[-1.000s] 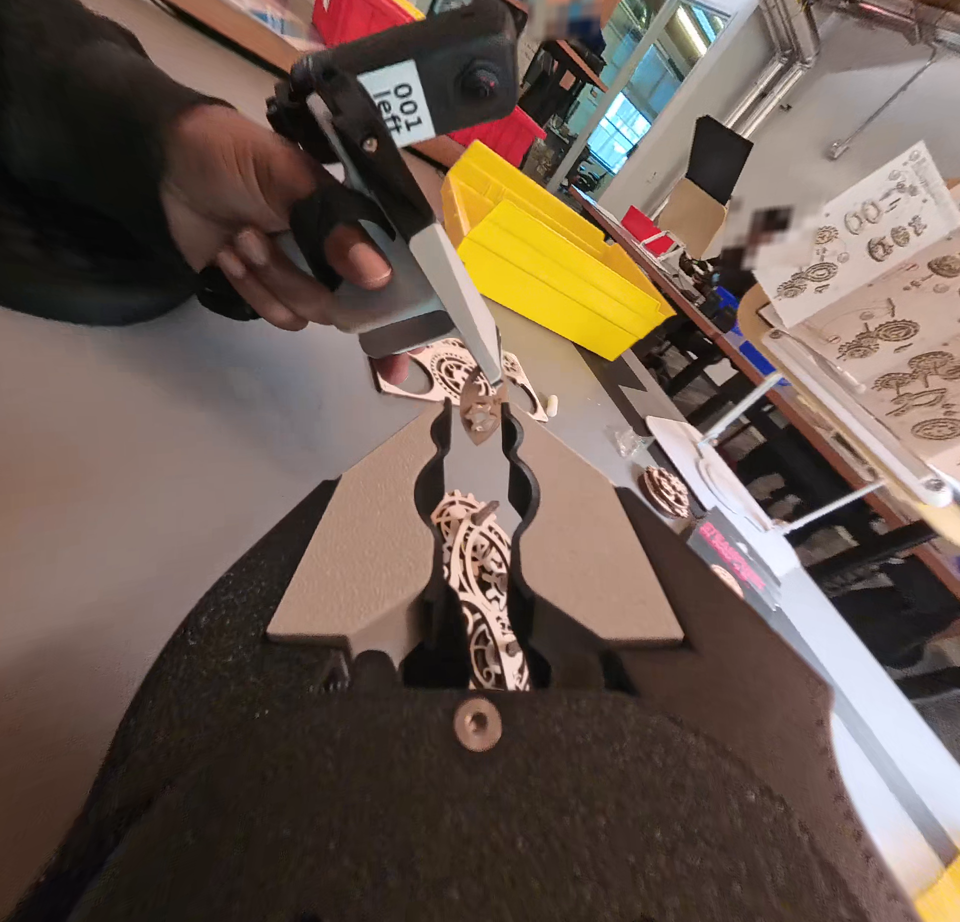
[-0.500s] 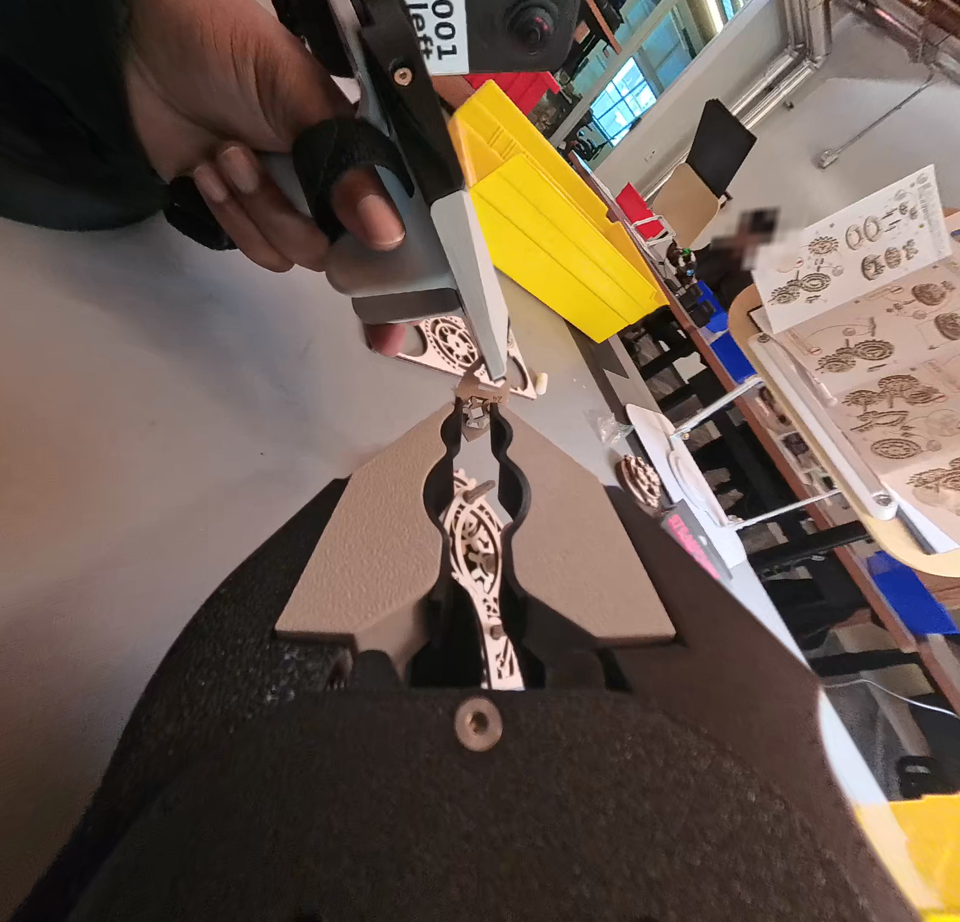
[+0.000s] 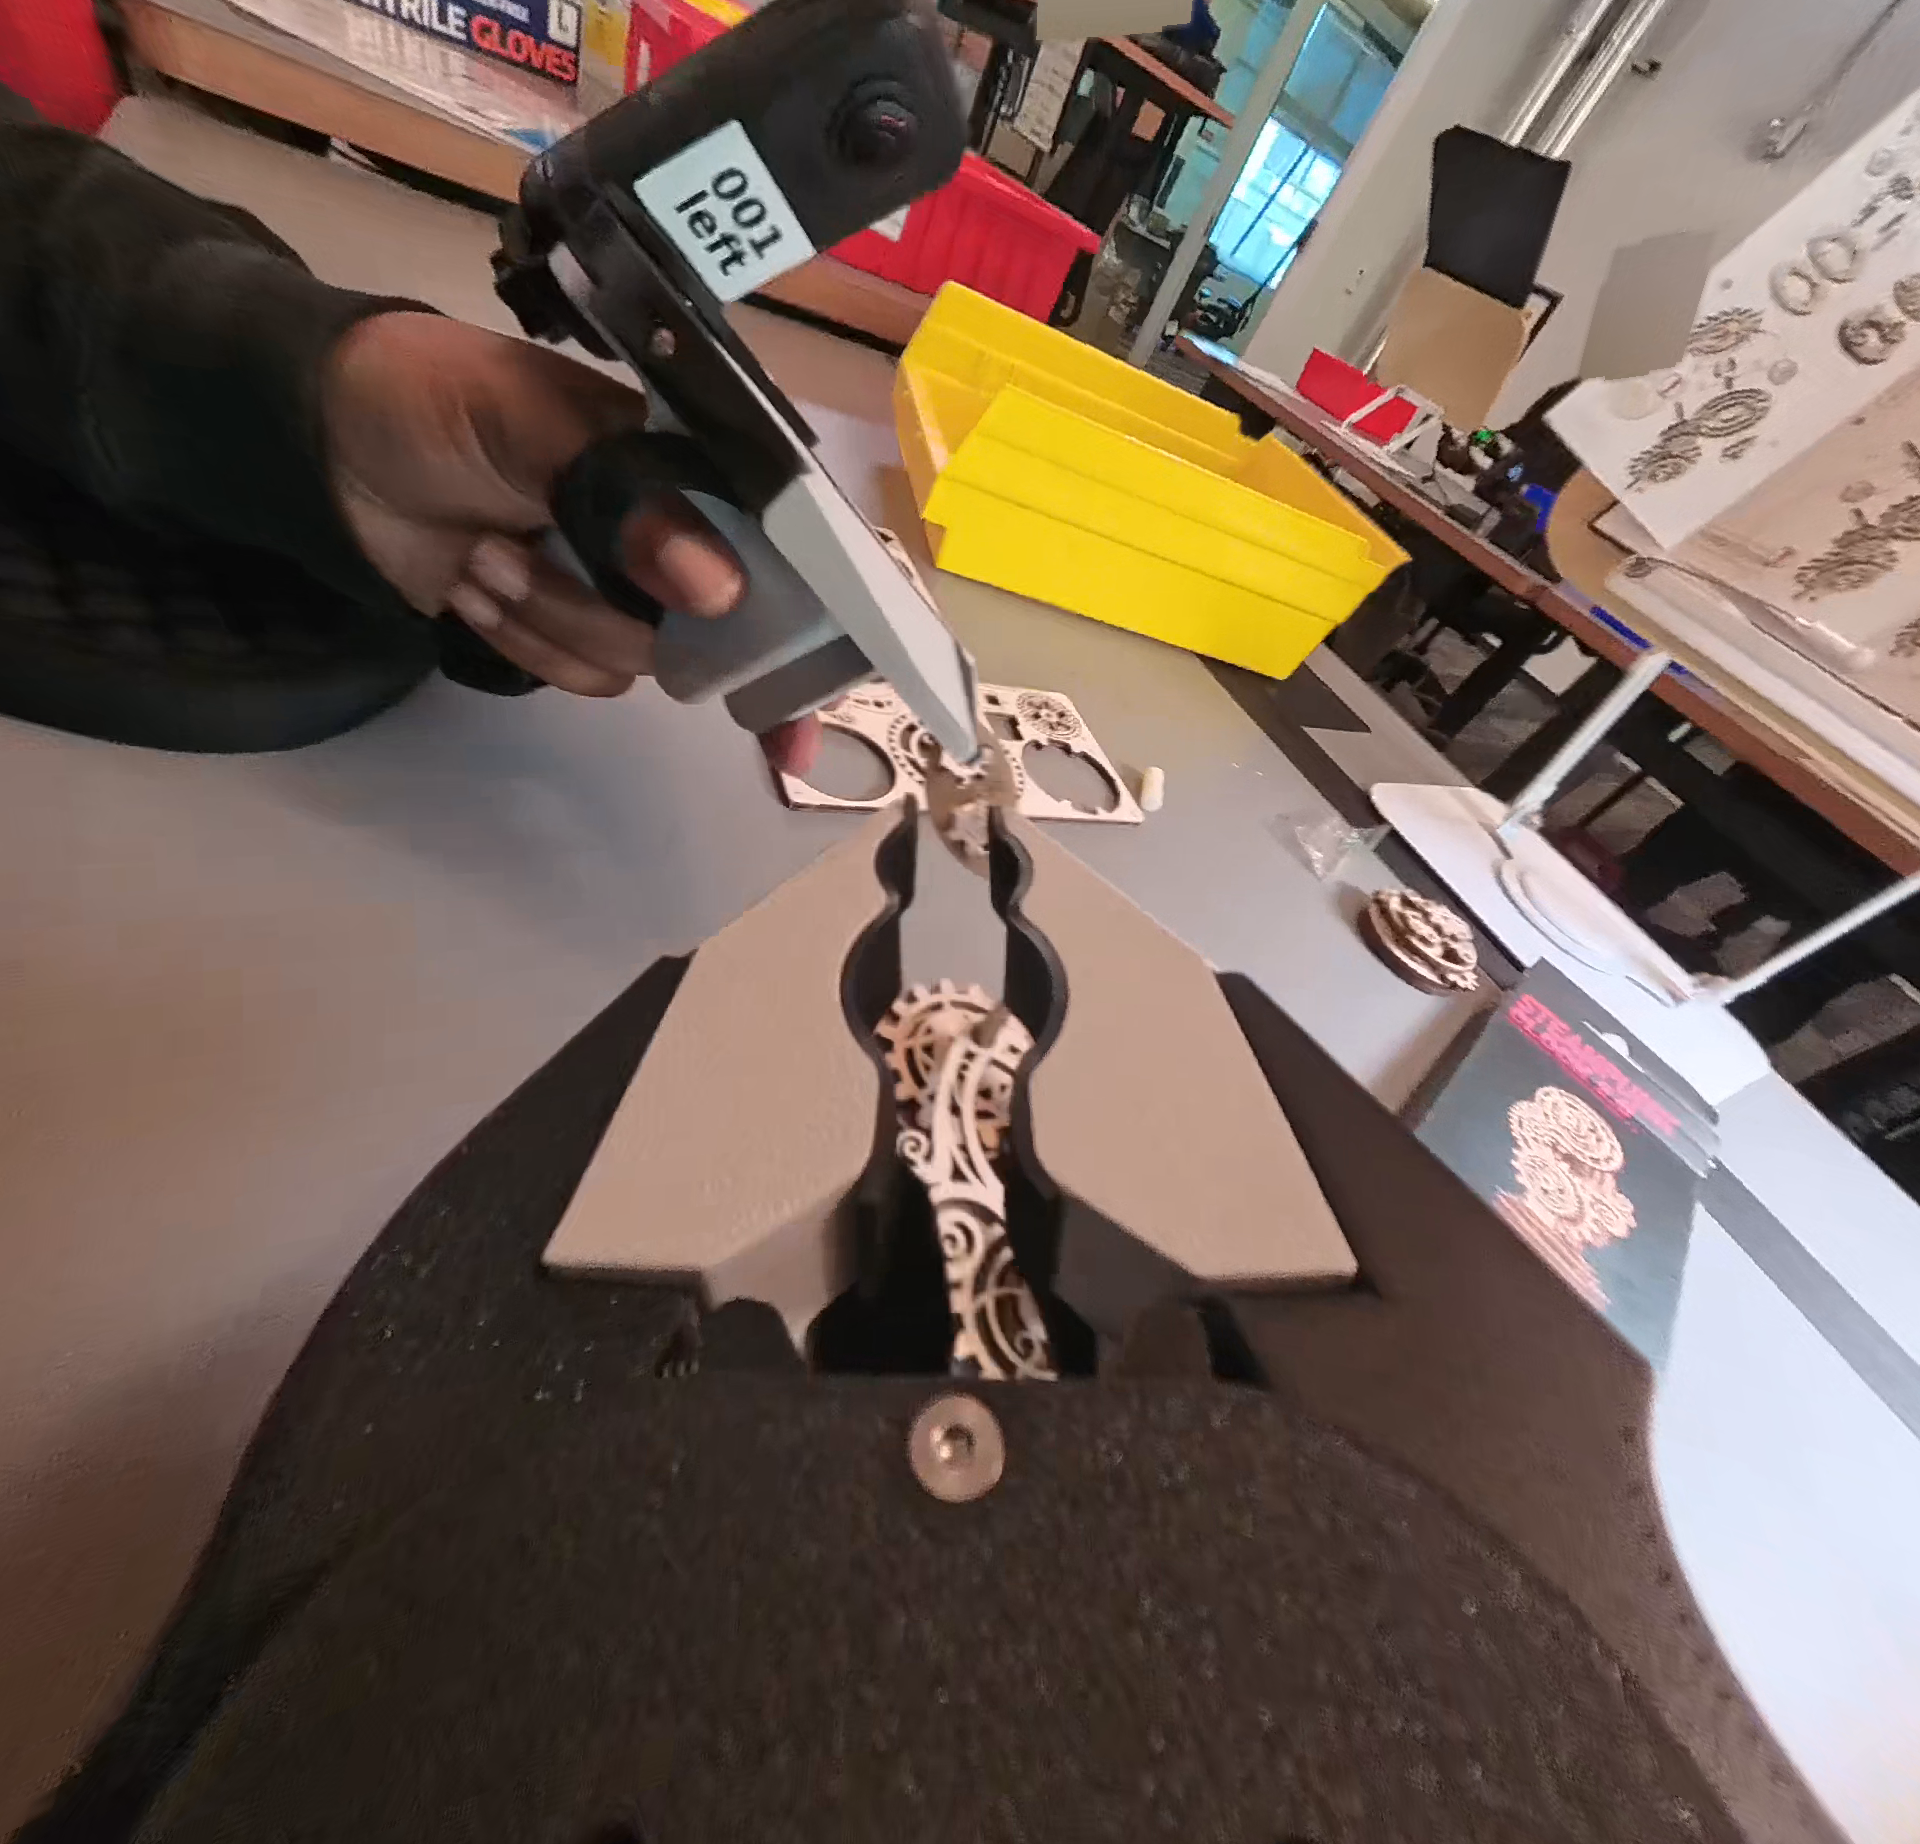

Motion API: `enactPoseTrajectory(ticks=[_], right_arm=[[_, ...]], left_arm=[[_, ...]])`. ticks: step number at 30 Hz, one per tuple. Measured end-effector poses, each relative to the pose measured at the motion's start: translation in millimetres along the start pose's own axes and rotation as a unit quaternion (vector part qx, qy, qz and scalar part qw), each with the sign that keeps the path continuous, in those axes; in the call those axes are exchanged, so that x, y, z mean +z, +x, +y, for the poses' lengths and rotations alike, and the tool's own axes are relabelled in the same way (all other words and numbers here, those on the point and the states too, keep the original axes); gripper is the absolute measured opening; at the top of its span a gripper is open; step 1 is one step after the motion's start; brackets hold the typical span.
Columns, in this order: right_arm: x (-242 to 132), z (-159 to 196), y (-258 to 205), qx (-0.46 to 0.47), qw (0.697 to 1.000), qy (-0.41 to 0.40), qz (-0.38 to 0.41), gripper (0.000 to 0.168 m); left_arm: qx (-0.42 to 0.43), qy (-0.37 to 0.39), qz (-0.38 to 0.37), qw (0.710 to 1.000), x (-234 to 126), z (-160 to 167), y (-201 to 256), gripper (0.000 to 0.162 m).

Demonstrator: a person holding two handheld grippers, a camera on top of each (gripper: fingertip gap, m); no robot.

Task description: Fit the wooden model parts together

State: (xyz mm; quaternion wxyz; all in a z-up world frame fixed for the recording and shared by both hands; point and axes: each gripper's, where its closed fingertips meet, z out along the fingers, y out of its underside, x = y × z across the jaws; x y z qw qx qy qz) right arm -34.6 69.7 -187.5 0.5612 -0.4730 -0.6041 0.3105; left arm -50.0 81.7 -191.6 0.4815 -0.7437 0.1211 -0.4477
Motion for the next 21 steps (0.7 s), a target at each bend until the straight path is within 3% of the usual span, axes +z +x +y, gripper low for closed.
enactPoseTrajectory(ticks=[3, 6, 15, 21], right_arm=[[10, 5, 0, 0.009, 0.999, -0.029, 0.017, 0.020], [9, 8, 8, 0.009, 0.999, -0.033, 0.041, 0.008], [10, 13, 10, -0.051, 0.995, -0.061, 0.067, 0.005], [6, 20, 21, -0.036, 0.993, -0.081, 0.081, 0.000]], left_arm=[[0.011, 0.004, -0.002, 1.000, 5, 1, 6, 0.001], [0.013, 0.008, -0.004, 1.000, 7, 0, 8, 0.002], [-0.052, 0.002, 0.031, 0.998, 9, 3, 11, 0.003], [-0.059, 0.003, 0.038, 0.998, 7, 3, 9, 0.003]])
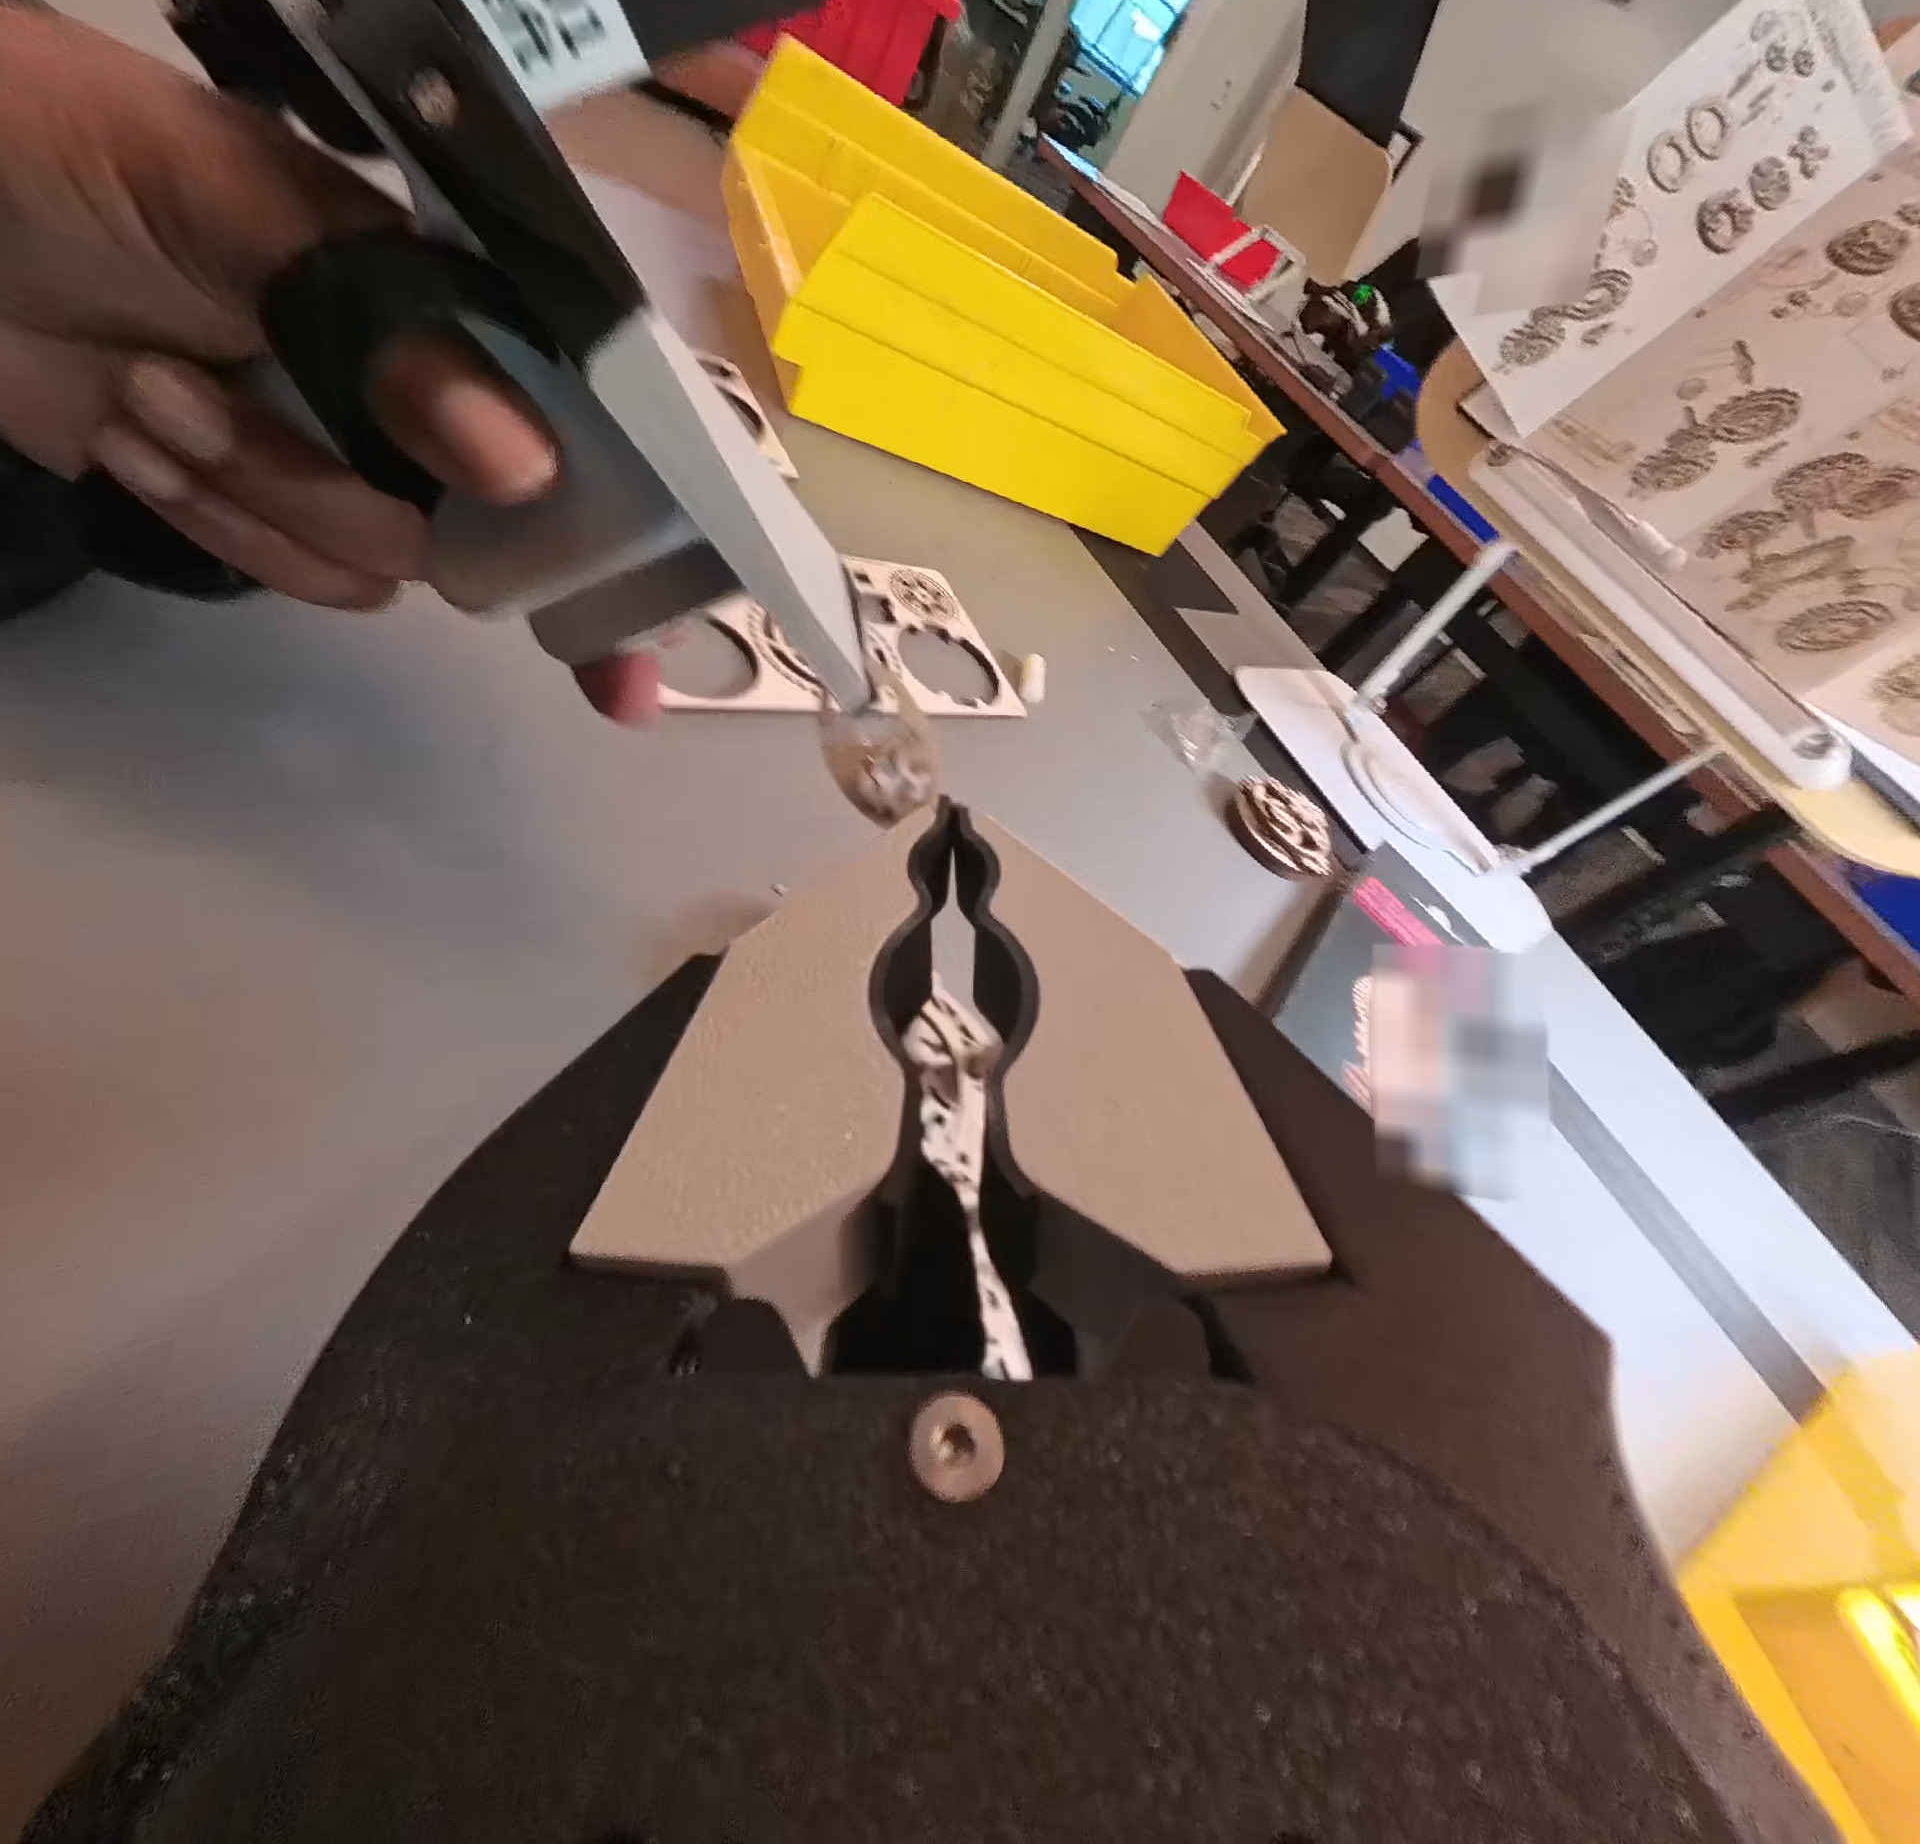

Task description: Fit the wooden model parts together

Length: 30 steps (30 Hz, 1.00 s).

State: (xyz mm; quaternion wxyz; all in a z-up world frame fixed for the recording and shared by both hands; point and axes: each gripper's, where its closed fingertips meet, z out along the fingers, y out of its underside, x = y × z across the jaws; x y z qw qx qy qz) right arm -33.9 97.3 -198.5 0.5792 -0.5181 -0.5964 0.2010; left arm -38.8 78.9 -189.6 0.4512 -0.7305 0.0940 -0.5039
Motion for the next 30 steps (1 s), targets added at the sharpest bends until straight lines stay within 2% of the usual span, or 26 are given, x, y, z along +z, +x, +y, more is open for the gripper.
enactPoseTrajectory(ticks=[3, 6, 9, 10, 14, 21, 30], right_arm=[[-4, -1, 6, 0.053, 0.998, 0.015, -0.015, 0.000], [-8, -16, 5, 0.055, 0.997, 0.051, -0.019, 0.000], [-3, -12, -7, 0.081, 0.995, 0.031, -0.051, 0.021], [-1, -10, -10, 0.089, 0.994, 0.027, -0.055, 0.023], [1, -9, -13, 0.093, 0.993, 0.024, -0.061, 0.019], [-9, -12, -16, 0.151, 0.976, 0.062, -0.145, 0.012], [-8, -5, -13, 0.134, 0.980, 0.041, -0.138, 0.011]], left_arm=[[0.006, 0.001, -0.004, 1.000, -2, -1, 0, 0.002], [0.003, 0.006, -0.010, 1.000, -2, -2, -4, 0.002], [0.005, 0.016, -0.011, 1.000, -2, -4, -4, 0.002], [0.009, 0.017, -0.006, 1.000, -1, -4, -1, 0.002], [0.029, 0.009, 0.000, 1.000, 2, -2, 7, 0.003], [0.053, -0.005, 0.036, 0.998, 0, 1, 16, 0.003], [0.058, -0.027, 0.010, 0.998, 3, 7, 8, 0.002]])
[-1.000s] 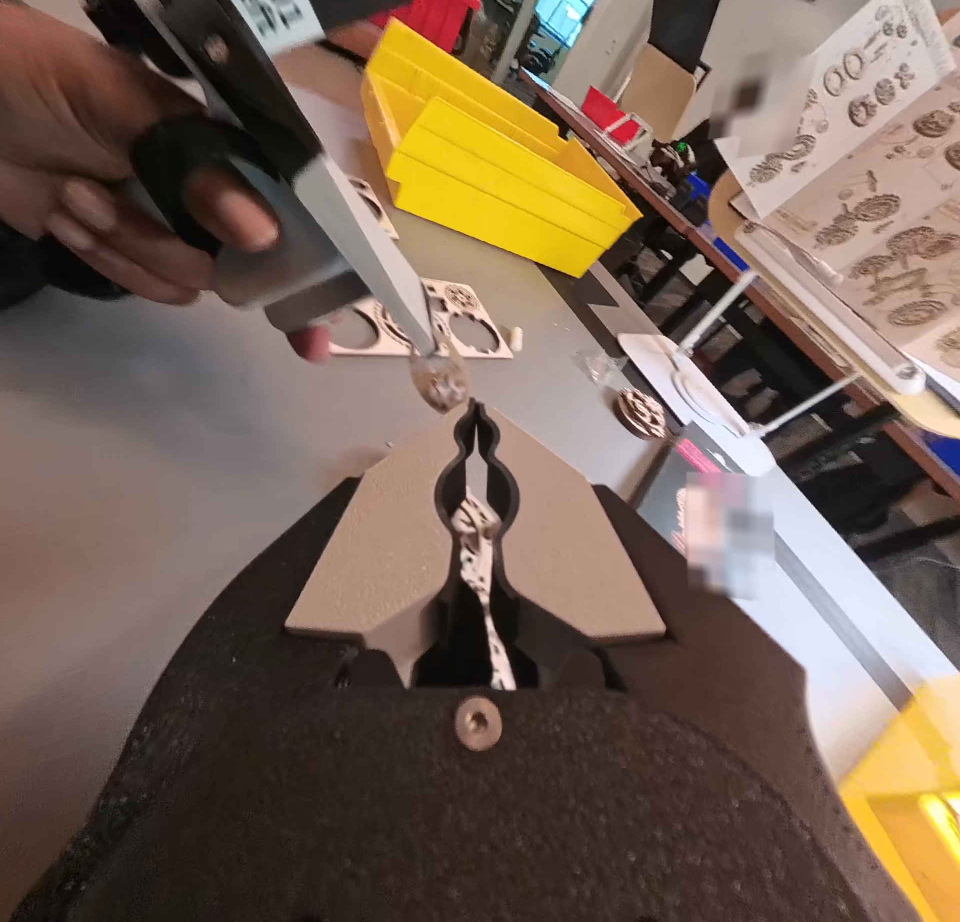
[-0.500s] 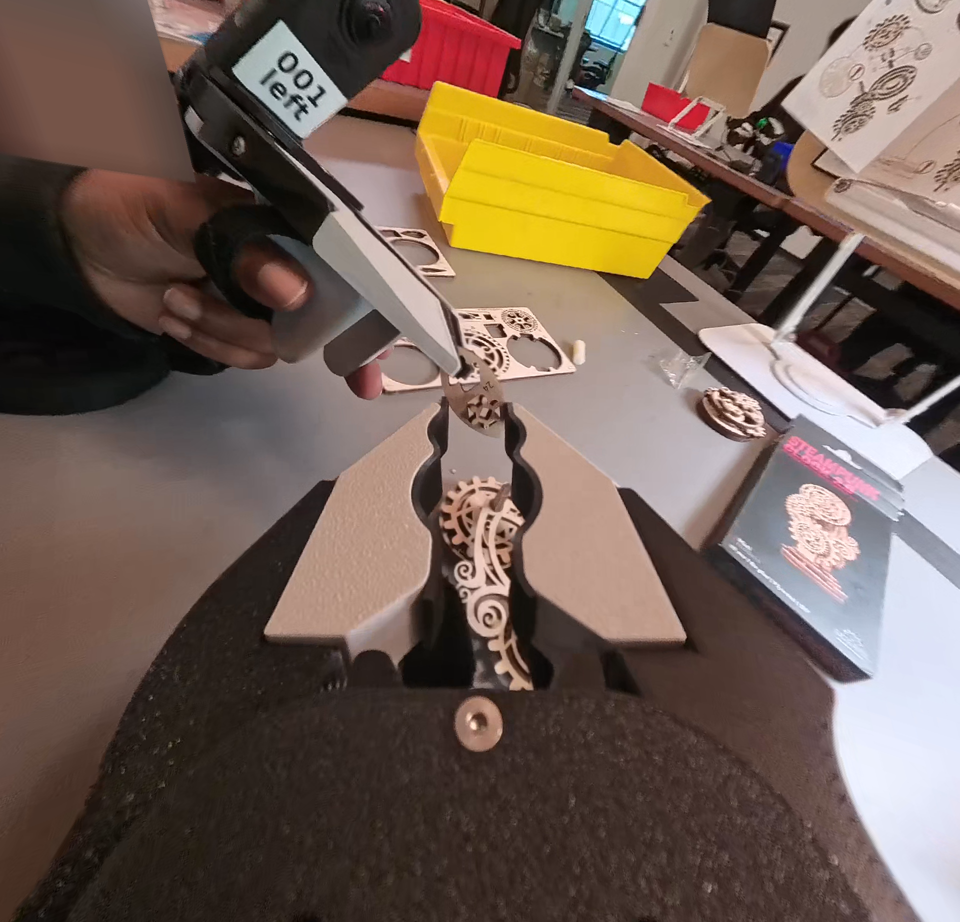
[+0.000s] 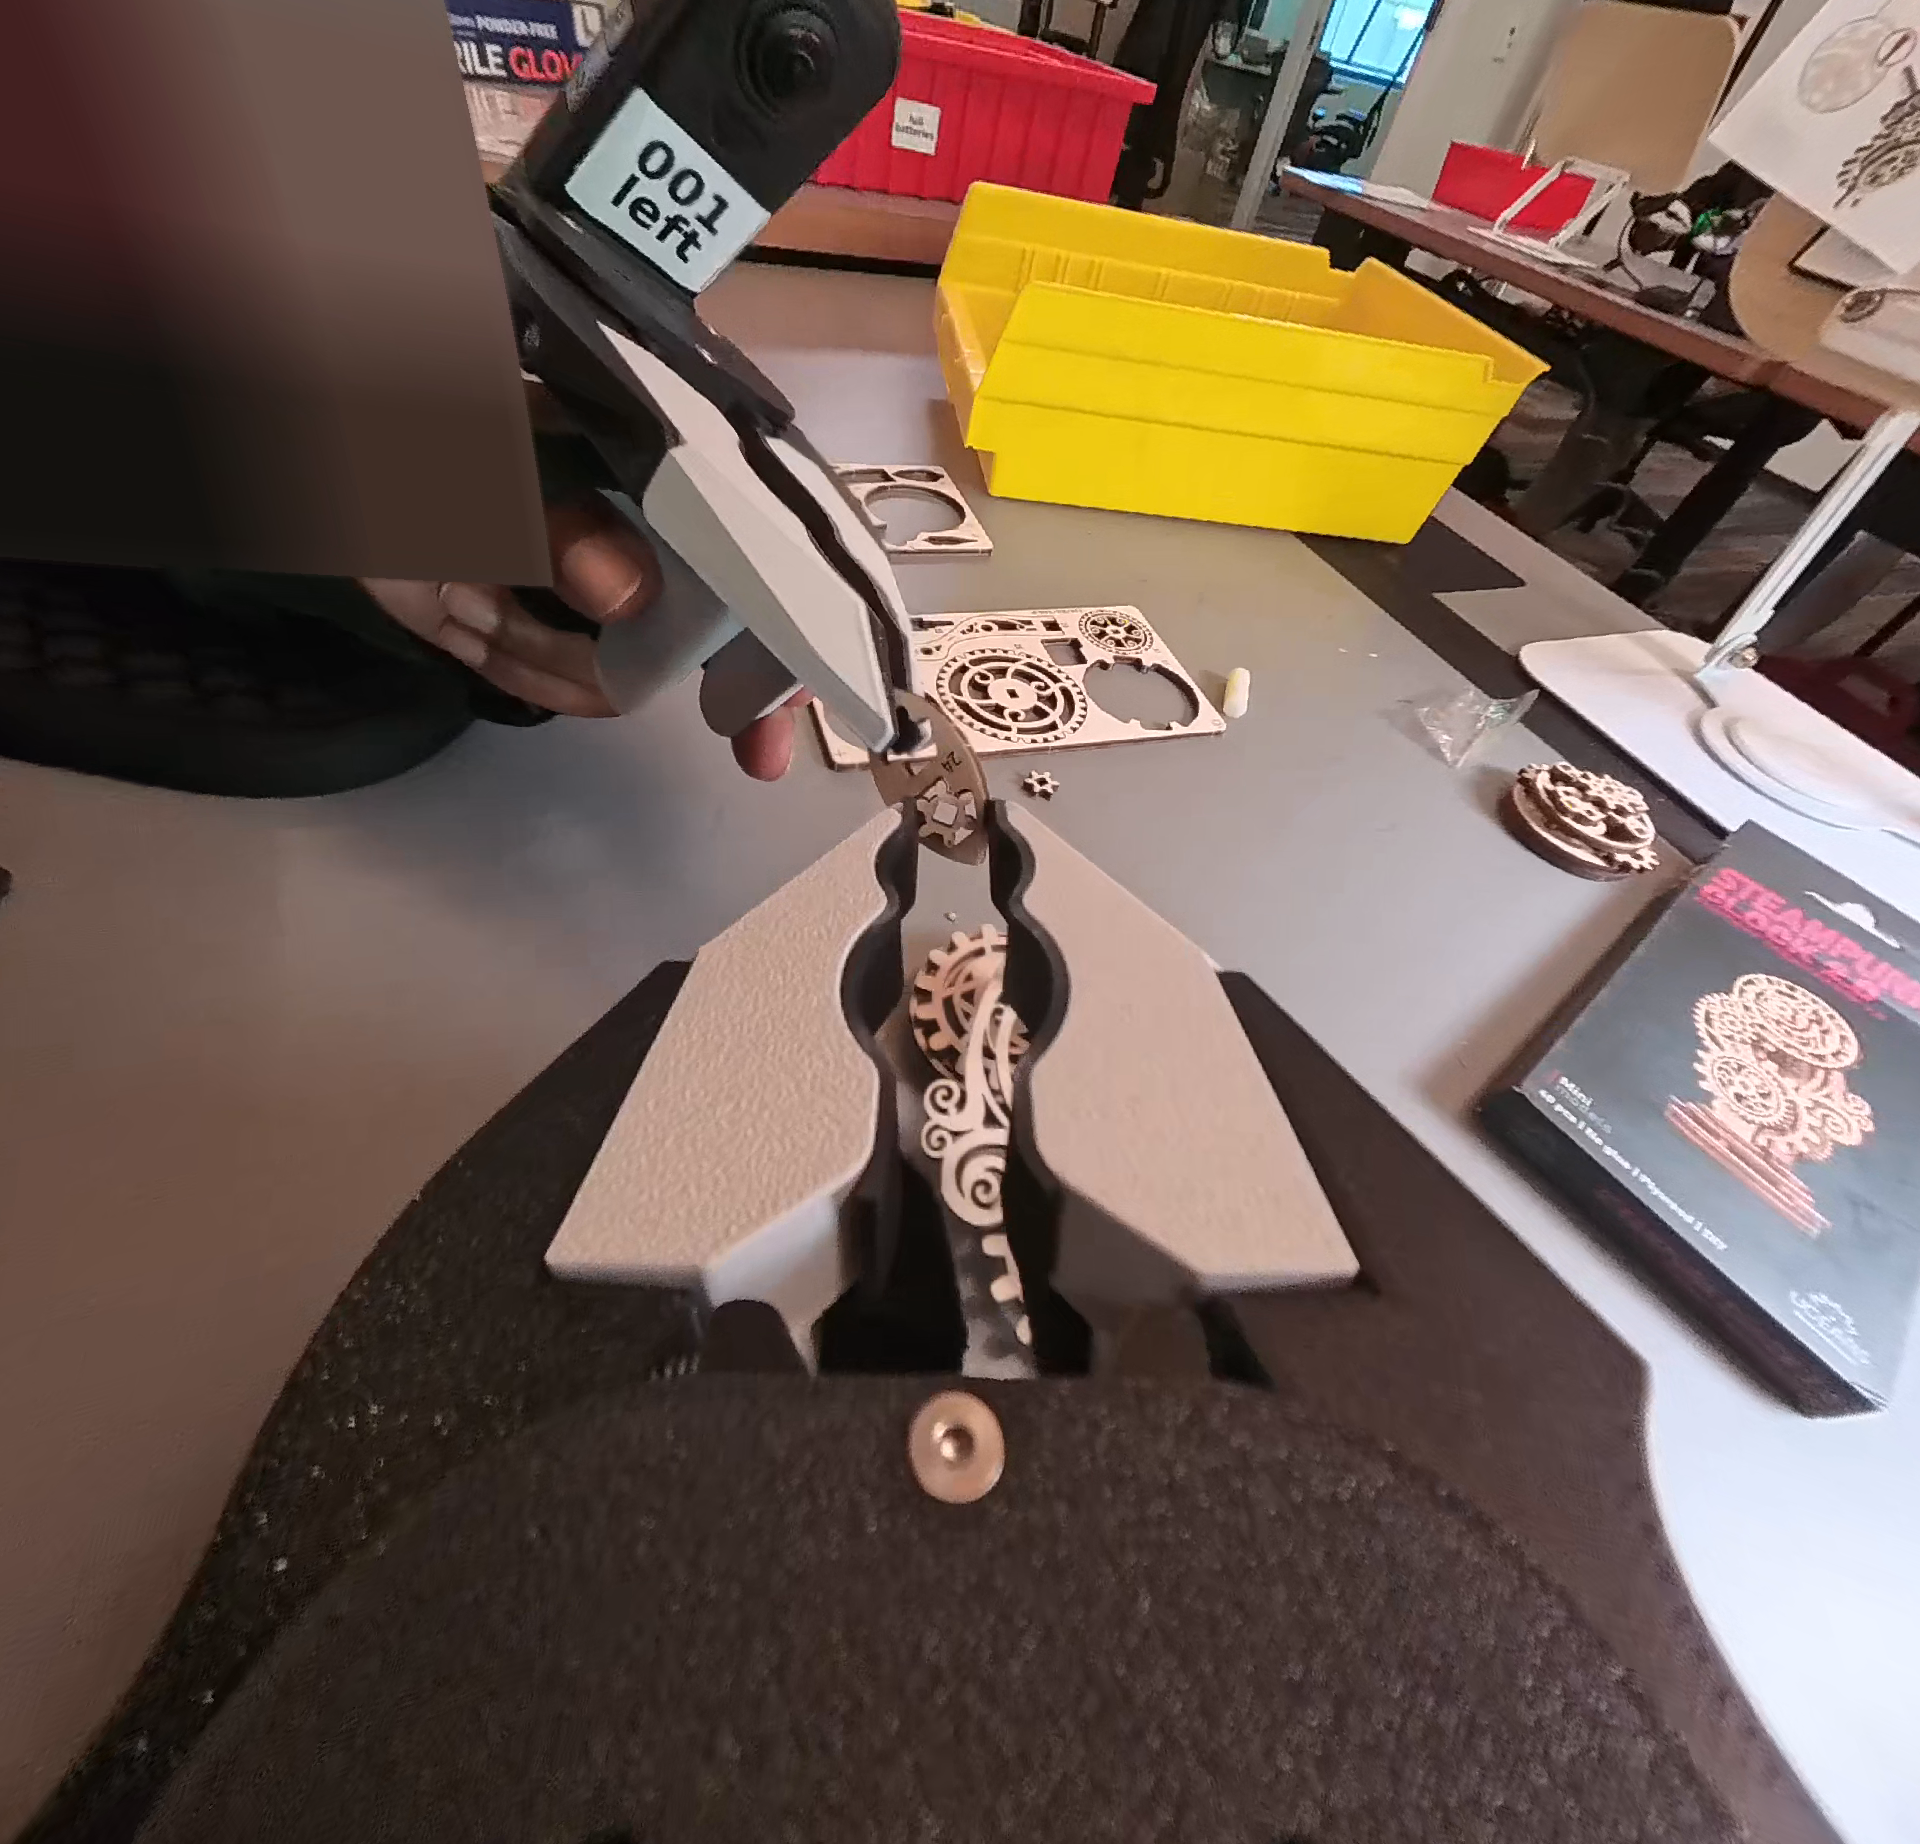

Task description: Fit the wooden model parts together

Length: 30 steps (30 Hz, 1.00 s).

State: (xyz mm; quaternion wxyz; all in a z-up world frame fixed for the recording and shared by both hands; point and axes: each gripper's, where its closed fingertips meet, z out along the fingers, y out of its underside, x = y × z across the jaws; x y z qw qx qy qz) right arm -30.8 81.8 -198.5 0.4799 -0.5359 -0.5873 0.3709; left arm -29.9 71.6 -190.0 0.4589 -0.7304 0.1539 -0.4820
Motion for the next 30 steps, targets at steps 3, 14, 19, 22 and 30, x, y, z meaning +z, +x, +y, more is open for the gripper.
enactPoseTrajectory(ticks=[3, 14, 19, 22, 30], right_arm=[[-1, -1, 1, 0.009, 1.000, -0.001, -0.001, 0.011], [1, 4, 2, 0.138, 0.989, 0.006, -0.050, 0.010], [0, 0, 0, 0.251, 0.961, 0.034, -0.111, 0.011], [-5, -5, -2, 0.362, 0.913, 0.058, -0.180, 0.011], [-10, -10, -4, 0.518, 0.805, 0.087, -0.275, 0.012]], left_arm=[[-0.004, -0.006, -0.002, 1.000, 0, 1, -1, 0.002], [-0.062, -0.022, 0.004, 0.998, 0, 9, -9, 0.002], [-0.089, -0.017, 0.020, 0.996, -2, 9, -9, 0.002], [-0.111, -0.009, 0.045, 0.993, -3, 8, -5, 0.001], [-0.120, 0.001, 0.079, 0.990, -4, 4, 0, 0.001]])
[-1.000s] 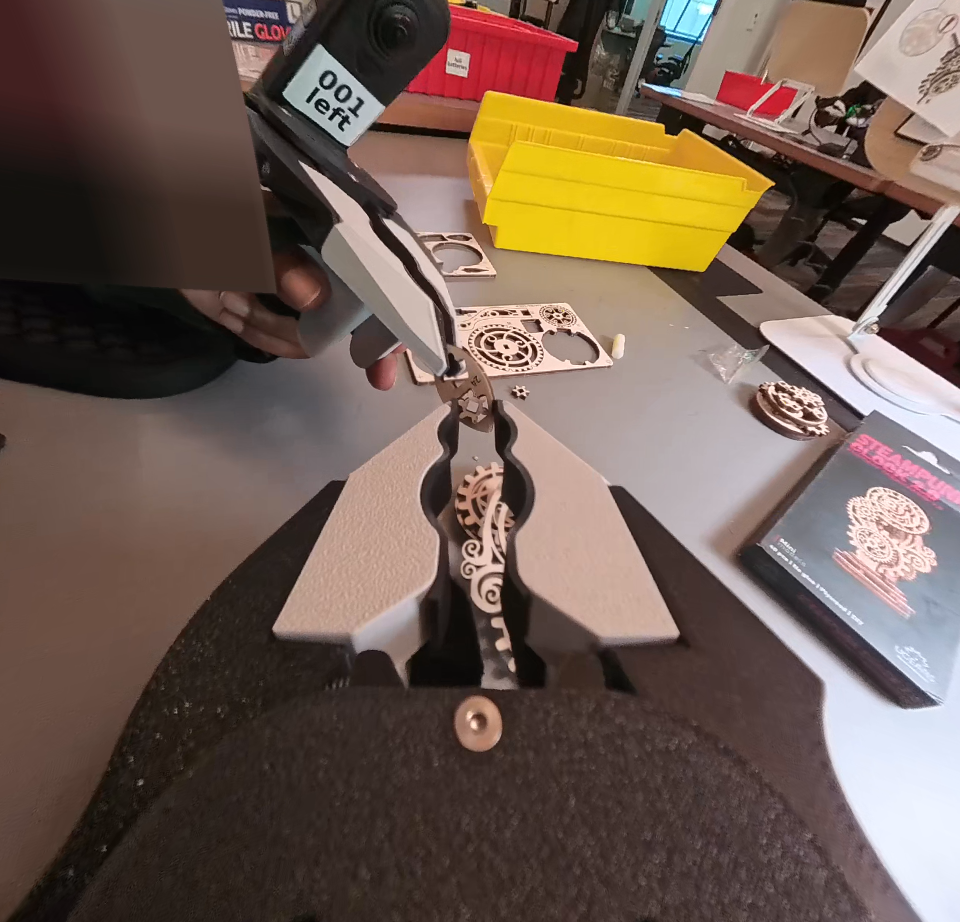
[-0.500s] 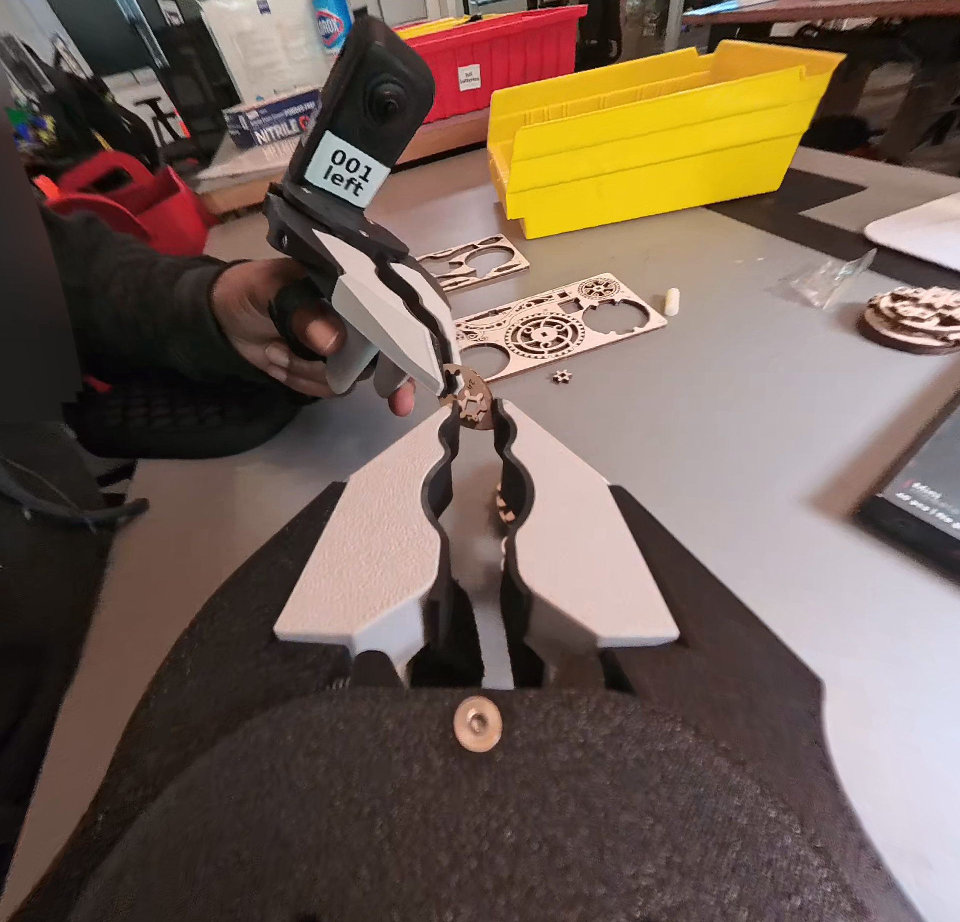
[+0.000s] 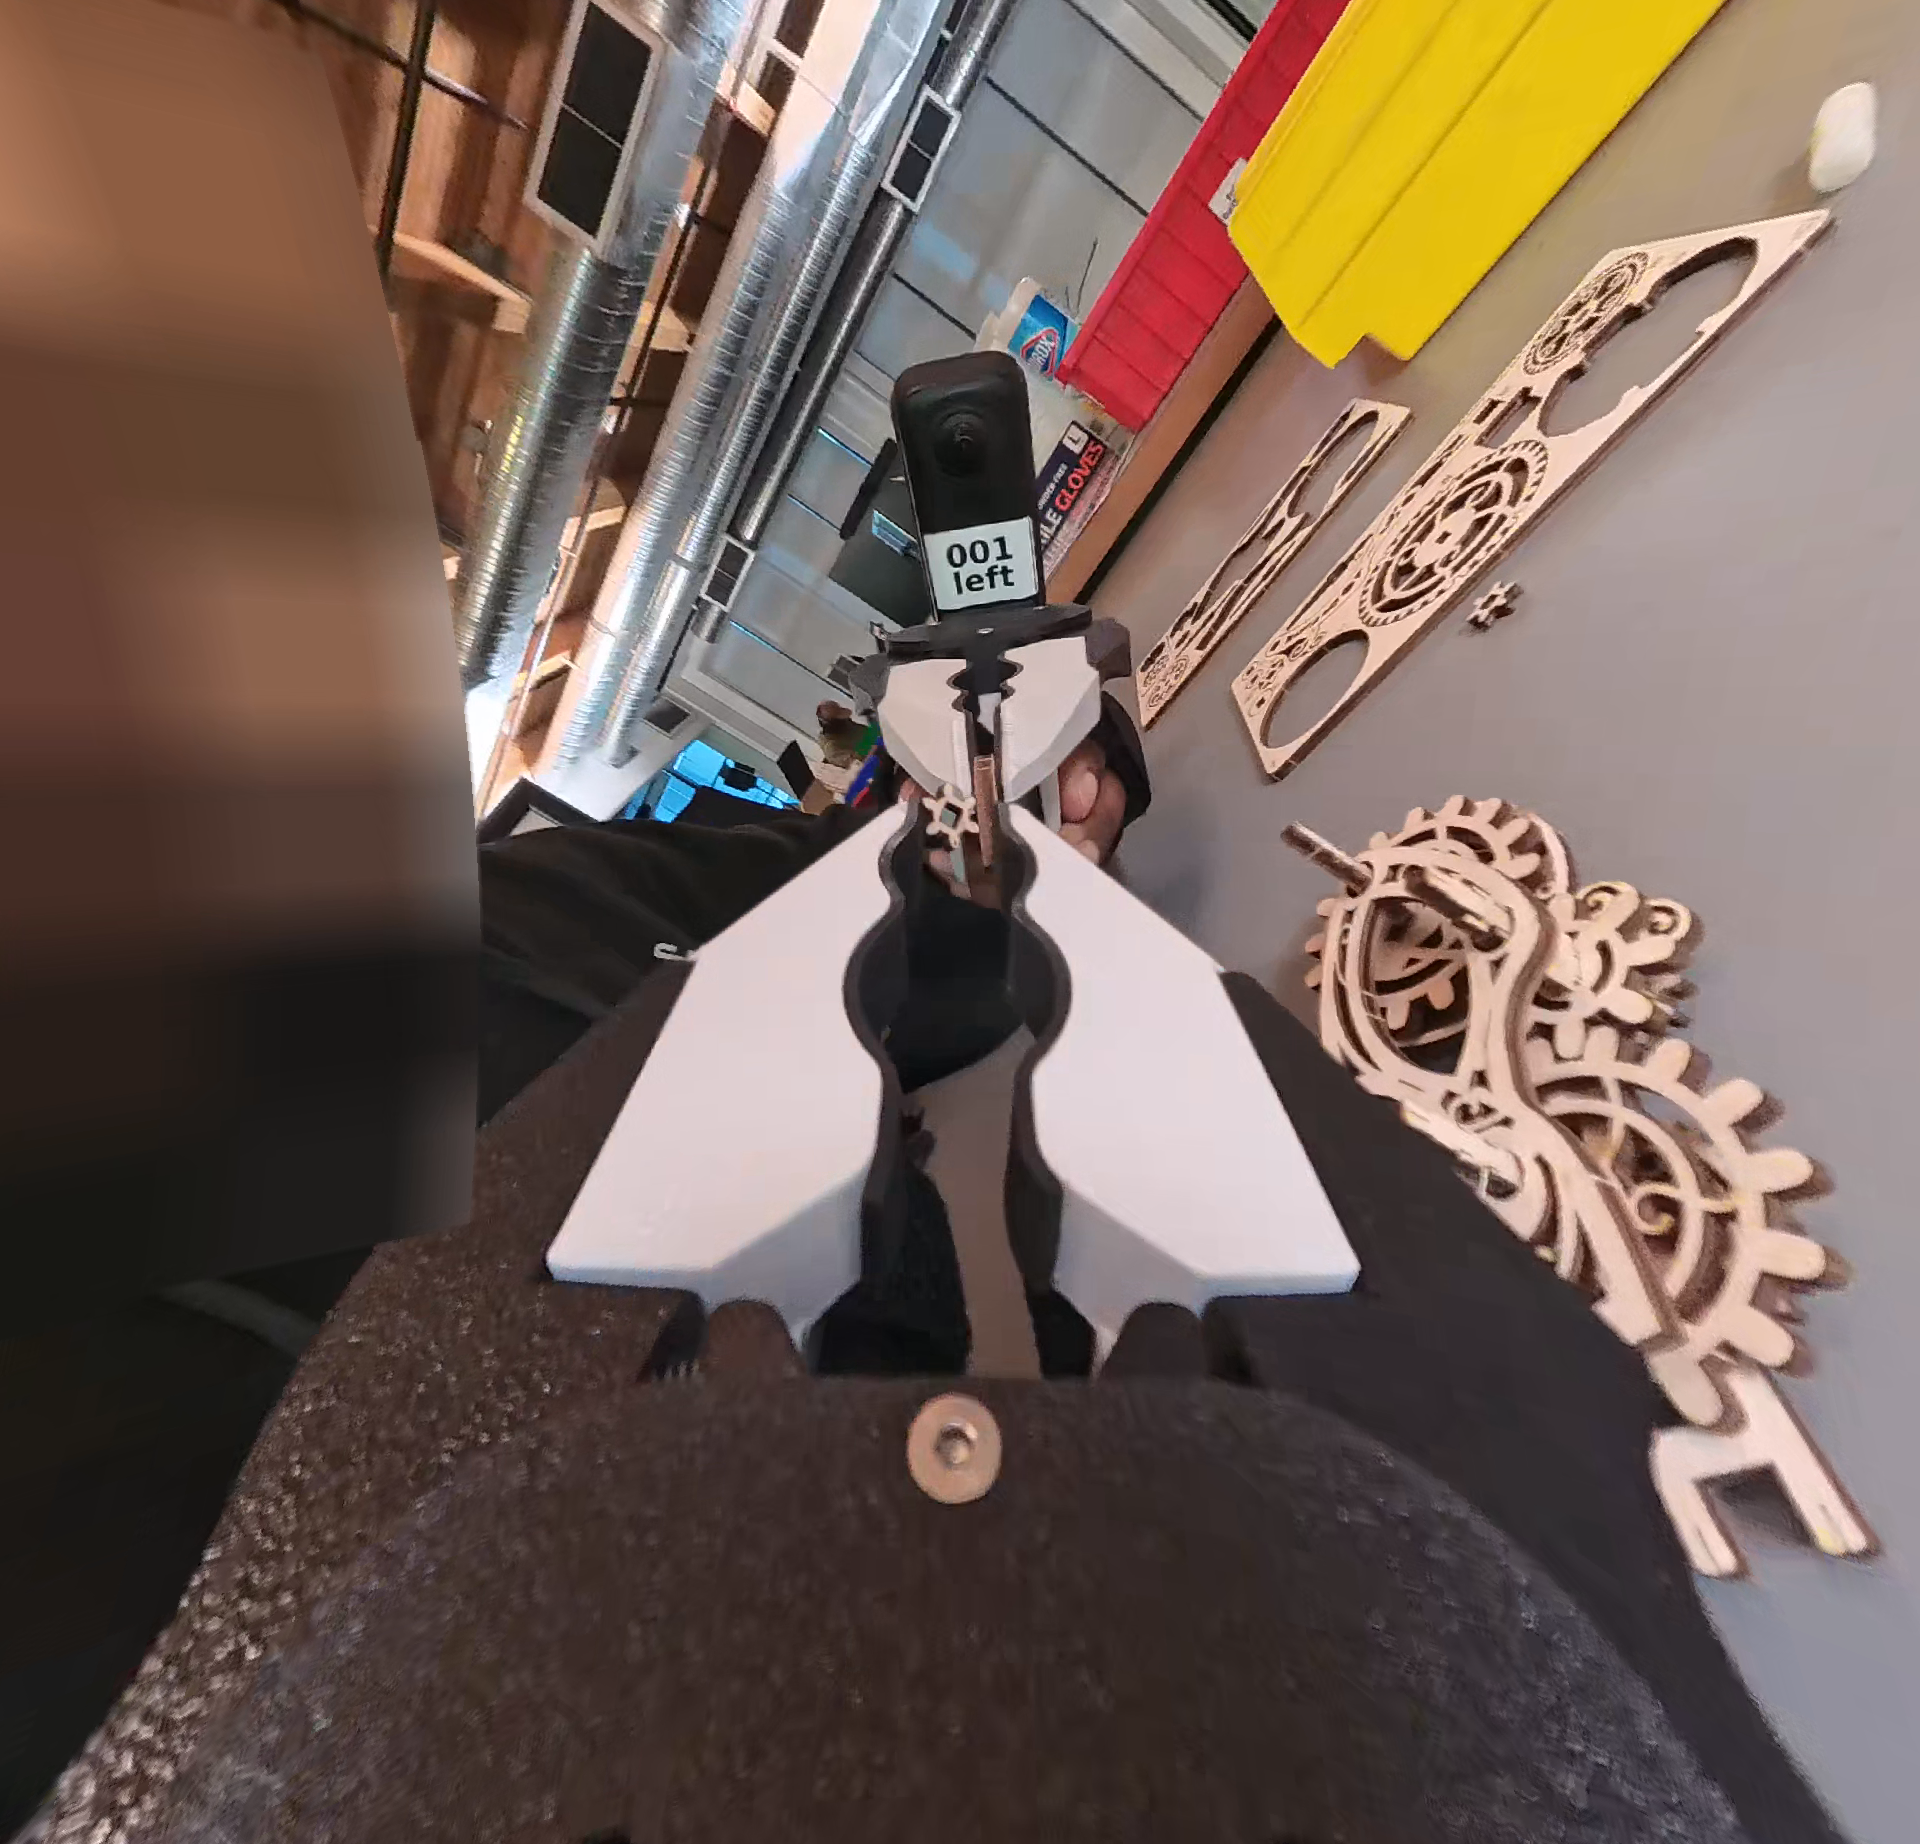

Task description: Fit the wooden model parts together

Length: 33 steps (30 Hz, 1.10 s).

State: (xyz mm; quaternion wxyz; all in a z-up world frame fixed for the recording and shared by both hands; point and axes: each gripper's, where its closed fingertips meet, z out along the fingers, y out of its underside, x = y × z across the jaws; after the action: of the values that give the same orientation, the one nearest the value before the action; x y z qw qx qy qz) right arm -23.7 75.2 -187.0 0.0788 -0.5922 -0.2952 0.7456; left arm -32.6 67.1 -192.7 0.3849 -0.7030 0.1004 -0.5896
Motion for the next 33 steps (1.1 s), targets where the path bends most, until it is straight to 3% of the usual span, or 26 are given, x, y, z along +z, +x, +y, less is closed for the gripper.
enactPoseTrajectory(ticks=[4, 6, 18, 20, 22, 26, 28, 31, 33], right_arm=[[-1, -1, 2, 0.018, 1.000, 0.008, 0.002, 0.011], [-4, -5, 5, 0.012, 1.000, 0.017, 0.015, 0.002], [-11, -27, 22, -0.150, 0.976, 0.016, 0.154, 0.002], [-11, -35, 33, -0.220, 0.951, -0.043, 0.214, 0.002], [-6, -40, 53, -0.295, 0.904, -0.143, 0.274, 0.002], [5, -52, 106, -0.434, 0.761, -0.331, 0.350, 0.002], [3, -50, 131, -0.458, 0.709, -0.398, 0.361, 0.003], [0, -40, 143, -0.468, 0.682, -0.438, 0.352, 0.008], [0, -42, 137, -0.476, 0.687, -0.423, 0.349, 0.015]], left_arm=[[-0.005, 0.004, -0.002, 1.000, 0, -1, -2, 0.001], [-0.007, 0.012, -0.011, 1.000, -2, -4, -6, 0.001], [0.034, 0.045, -0.078, 0.995, -19, -25, -29, 0.001], [0.057, 0.064, -0.111, 0.990, -31, -38, -39, 0.000], [0.076, 0.086, -0.146, 0.983, -45, -51, -51, 0.001], [0.078, 0.116, -0.184, 0.973, -67, -62, -65, 0.001], [0.078, 0.119, -0.188, 0.972, -70, -61, -66, 0.001], [0.087, 0.117, -0.189, 0.971, -72, -61, -63, 0.001], [0.089, 0.115, -0.186, 0.972, -70, -60, -63, 0.001]])
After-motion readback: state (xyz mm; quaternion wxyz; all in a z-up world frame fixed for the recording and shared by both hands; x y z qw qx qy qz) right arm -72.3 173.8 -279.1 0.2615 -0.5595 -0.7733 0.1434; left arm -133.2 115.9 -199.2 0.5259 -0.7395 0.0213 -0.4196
